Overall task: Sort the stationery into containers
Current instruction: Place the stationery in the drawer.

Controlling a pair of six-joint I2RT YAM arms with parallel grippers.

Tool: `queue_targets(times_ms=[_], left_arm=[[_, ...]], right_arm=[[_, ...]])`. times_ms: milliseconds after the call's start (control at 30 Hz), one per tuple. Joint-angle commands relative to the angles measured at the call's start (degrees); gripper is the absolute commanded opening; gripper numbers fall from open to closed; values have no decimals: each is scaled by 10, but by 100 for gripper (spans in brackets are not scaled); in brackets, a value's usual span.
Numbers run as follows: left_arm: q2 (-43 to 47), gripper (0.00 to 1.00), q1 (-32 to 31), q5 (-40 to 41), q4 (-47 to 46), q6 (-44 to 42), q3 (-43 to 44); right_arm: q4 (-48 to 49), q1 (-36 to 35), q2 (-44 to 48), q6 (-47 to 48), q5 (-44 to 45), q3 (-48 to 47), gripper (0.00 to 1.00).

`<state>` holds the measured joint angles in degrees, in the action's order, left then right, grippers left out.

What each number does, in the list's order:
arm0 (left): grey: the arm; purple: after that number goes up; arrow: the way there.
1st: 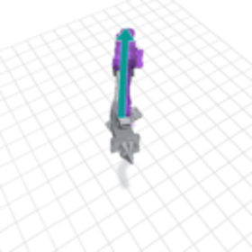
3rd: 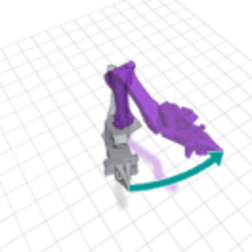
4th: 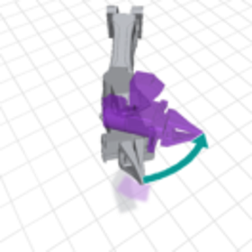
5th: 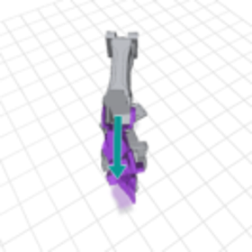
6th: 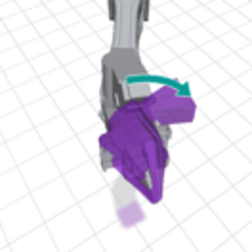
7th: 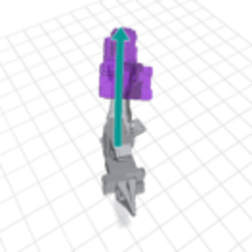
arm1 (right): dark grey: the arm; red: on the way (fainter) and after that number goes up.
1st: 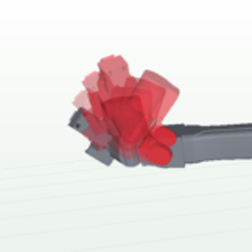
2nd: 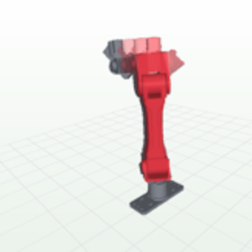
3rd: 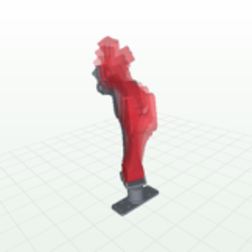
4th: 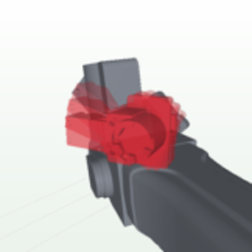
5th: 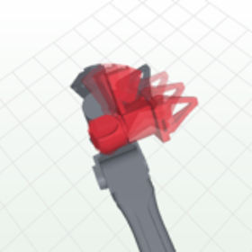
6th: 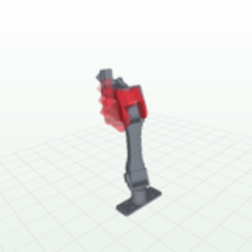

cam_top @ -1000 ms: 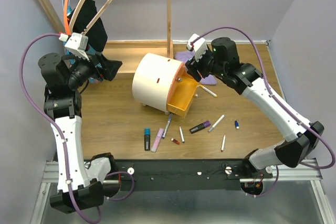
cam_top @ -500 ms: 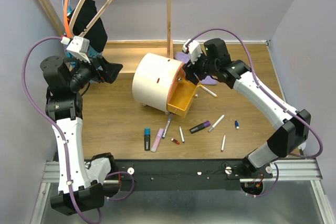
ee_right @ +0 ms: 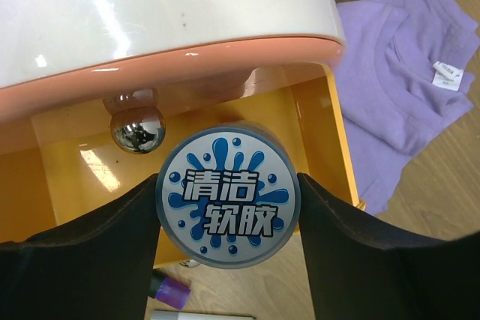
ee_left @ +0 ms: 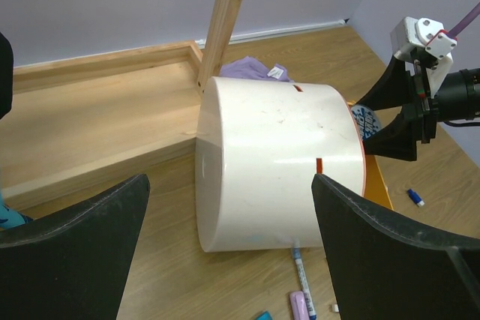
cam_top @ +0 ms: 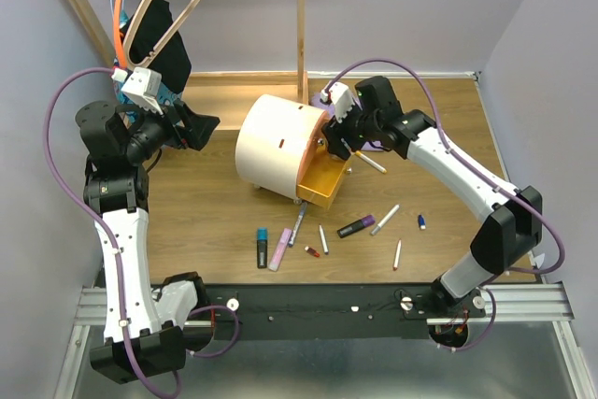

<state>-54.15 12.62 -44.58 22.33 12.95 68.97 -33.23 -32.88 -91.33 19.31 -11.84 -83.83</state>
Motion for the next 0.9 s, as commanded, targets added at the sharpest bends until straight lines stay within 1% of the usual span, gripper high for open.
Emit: queue_targets(times_ms=[0, 167, 267, 333, 400, 433, 467, 500, 533, 567, 600, 767, 800, 867], left_arm=[[9, 98, -2, -17, -17, 3, -4], [10, 98, -2, -19, -33, 13, -14], [9, 98, -2, -22, -43, 23, -21], [9, 98, -3, -22, -48, 28, -21], [4, 98, -5, -23, -49, 29, -19], [2, 98, -7, -22, -48, 26, -17], [-3, 98, -14, -18, -46, 21, -17], [-6, 97, -17, -15, -43, 11, -16], [-10, 96, -22, -10, -38, 7, -16], [-18, 95, -31, 2, -34, 2, -14], [-23, 94, -35, 8, -31, -1, -14], [-66, 81, -46, 52, 7, -32, -6], [-71, 80, -47, 71, 10, -34, -4], [-85, 78, -48, 83, 18, -45, -1]], right_arm=[[11, 2, 0, -23, 2, -2, 79], [5, 3, 17, -30, 14, 8, 83], [5, 2, 29, -34, 26, 12, 83], [1, 5, 40, -38, 47, 10, 83], [-3, 15, 66, -50, 59, 11, 78], [-13, 27, 75, -53, 59, 13, 74], [-20, 33, 94, -57, 57, 22, 61], [-24, 38, 101, -59, 55, 28, 51], [-31, 45, 111, -58, 47, 38, 38], [-35, 47, 117, -57, 45, 46, 6], [-36, 48, 128, -58, 45, 67, 1], [-45, 55, 129, -51, 19, 108, 1], [-44, 56, 128, -48, 16, 113, 1], [-40, 56, 122, -45, 7, 124, 1]])
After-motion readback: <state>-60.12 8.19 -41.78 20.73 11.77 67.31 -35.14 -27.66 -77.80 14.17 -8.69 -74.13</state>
